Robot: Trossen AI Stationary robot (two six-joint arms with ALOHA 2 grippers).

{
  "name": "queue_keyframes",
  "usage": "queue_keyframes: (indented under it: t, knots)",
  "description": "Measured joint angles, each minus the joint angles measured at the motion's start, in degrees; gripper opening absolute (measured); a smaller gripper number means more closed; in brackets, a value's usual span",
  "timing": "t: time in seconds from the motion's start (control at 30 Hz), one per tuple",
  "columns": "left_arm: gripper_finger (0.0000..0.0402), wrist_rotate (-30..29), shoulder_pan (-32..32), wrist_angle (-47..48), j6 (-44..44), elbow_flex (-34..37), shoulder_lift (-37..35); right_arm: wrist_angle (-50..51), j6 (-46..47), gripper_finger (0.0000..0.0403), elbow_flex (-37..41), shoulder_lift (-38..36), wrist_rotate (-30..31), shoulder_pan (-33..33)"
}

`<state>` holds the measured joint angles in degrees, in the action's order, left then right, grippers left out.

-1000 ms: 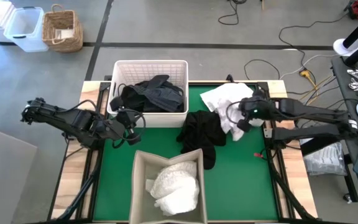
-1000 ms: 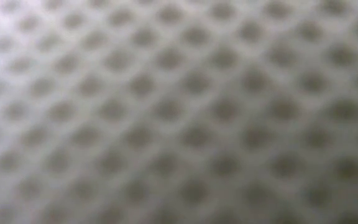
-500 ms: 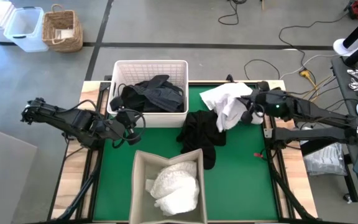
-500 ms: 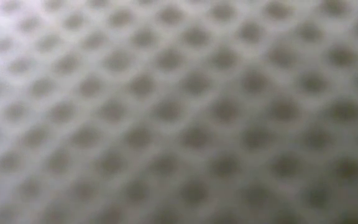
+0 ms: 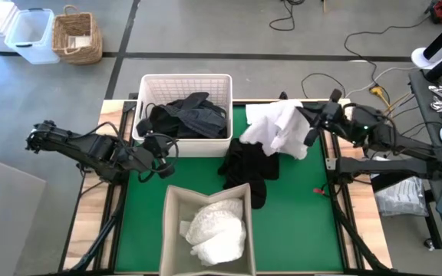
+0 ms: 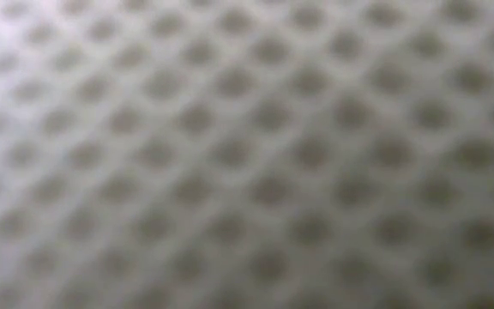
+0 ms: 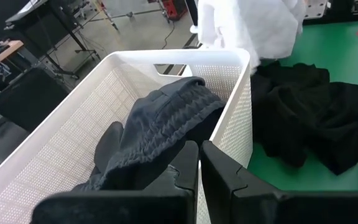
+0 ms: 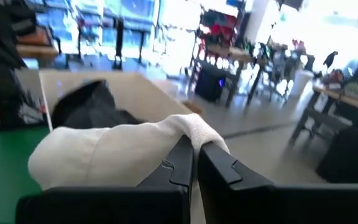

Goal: Sort clothes
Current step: Put the white shirt into the laundry organizer

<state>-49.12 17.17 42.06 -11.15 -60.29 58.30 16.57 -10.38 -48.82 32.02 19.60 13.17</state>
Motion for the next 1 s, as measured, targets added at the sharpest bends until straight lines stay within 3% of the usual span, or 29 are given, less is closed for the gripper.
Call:
queue_keyframes:
  t: [0.6,1.0]
  knots:
    - [0.0,0.0,0.0,-0.1,0.1,0.0,0.0,-18.7,-3.7,0.0009,-1.2,-3.4,-12.2,0.0]
    - [0.0,0.0,0.0,-0.3,0.1,0.0,0.0,-21.0,-2.7,0.0009,-11.4,2.5,-20.2,0.0]
